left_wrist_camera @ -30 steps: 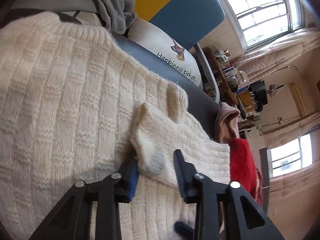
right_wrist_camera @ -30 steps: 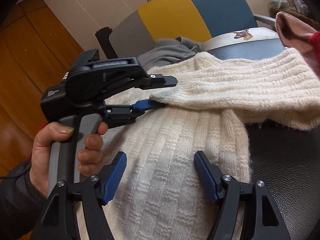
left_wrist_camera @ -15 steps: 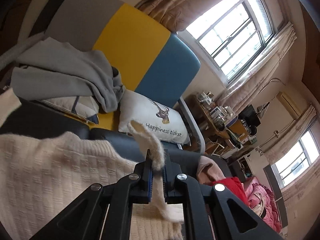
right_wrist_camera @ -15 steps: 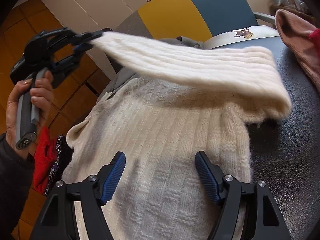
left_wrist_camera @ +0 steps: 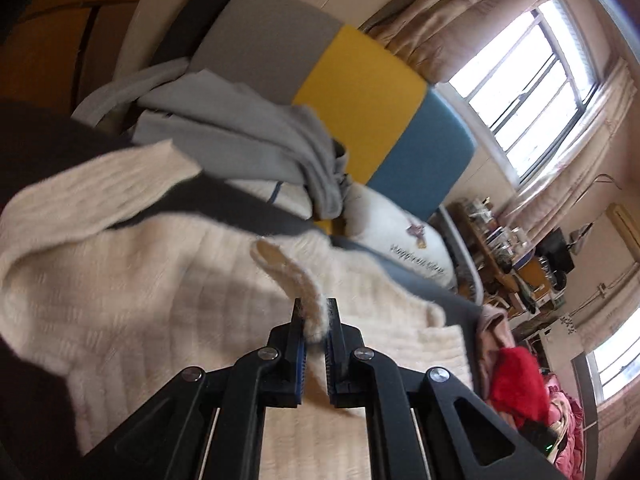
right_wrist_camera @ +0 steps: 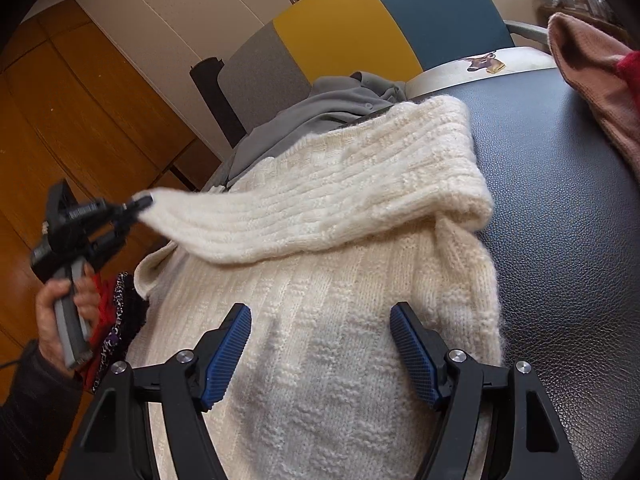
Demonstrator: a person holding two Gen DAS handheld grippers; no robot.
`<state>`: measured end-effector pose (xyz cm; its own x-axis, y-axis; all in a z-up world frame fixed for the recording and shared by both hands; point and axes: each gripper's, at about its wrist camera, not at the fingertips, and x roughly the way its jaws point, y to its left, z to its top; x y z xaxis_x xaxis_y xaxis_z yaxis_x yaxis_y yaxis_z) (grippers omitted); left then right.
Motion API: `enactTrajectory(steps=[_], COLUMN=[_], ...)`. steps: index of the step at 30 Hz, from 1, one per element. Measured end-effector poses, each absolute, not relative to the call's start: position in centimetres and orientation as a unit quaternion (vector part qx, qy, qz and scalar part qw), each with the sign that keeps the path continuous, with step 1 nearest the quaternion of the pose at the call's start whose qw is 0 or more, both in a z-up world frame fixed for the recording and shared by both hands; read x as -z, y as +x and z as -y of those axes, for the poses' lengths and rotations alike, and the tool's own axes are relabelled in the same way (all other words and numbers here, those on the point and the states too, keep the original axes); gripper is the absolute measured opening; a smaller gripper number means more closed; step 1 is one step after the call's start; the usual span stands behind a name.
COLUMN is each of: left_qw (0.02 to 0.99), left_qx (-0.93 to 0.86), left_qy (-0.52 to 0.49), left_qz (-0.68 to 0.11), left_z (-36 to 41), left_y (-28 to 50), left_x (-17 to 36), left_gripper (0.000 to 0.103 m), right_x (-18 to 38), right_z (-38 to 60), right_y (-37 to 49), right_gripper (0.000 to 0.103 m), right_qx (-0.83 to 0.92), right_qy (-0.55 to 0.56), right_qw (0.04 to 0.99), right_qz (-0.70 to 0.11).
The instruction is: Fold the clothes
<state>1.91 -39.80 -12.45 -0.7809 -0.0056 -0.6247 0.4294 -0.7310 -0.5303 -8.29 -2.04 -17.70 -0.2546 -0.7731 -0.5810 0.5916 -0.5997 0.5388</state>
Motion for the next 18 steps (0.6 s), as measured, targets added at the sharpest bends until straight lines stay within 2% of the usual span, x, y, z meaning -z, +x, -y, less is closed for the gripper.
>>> enactTrajectory(steps=[4, 7, 8, 9, 14, 16, 18], left_qw=[0.133, 0.110, 0.102, 0.097, 0.095, 0.103, 0.110], left_qx=[0.861, 0.850, 0.852, 0.858, 0.878, 0.878, 0.878], left_qy=[0.321, 0.303, 0.299, 0.296, 0.271, 0.259, 0.249], left_qz=[-0.372, -0.418, -0.417, -0.408, -0.382, -0.389, -0.394], left_z=[40.9, 42.1, 42.1, 41.9, 41.2, 41.7, 42.3], left_y=[2.8, 3.3, 3.3, 3.1, 2.5, 3.0, 3.7], left_x=[15.4, 15.5, 15.1, 14.5, 11.4, 11.0, 10.9], left_gripper=[0.006, 0.006, 0.006, 0.006, 0.006, 0.006, 0.006], right_x=[17.2, 15.7, 15.1, 14.9, 15.8, 16.0, 15.9], right_z=[1.0, -1.1, -1.4, -1.3, 1.4, 2.7, 3.4], right_y=[-8.9, -9.4, -9.5, -9.5, -10.5, -10.7, -11.6], right_gripper=[0.070, 0.063, 0.057, 0.055, 0.055, 0.055, 0.054], right_qx=[0.778, 0.810, 0.831, 0.847, 0.871, 0.873, 0.873], right_qy=[0.434, 0.411, 0.405, 0.402, 0.392, 0.378, 0.377], right_qw=[0.434, 0.397, 0.369, 0.346, 0.270, 0.271, 0.277], right_qz=[0.137, 0.133, 0.096, 0.050, -0.118, -0.150, -0.138])
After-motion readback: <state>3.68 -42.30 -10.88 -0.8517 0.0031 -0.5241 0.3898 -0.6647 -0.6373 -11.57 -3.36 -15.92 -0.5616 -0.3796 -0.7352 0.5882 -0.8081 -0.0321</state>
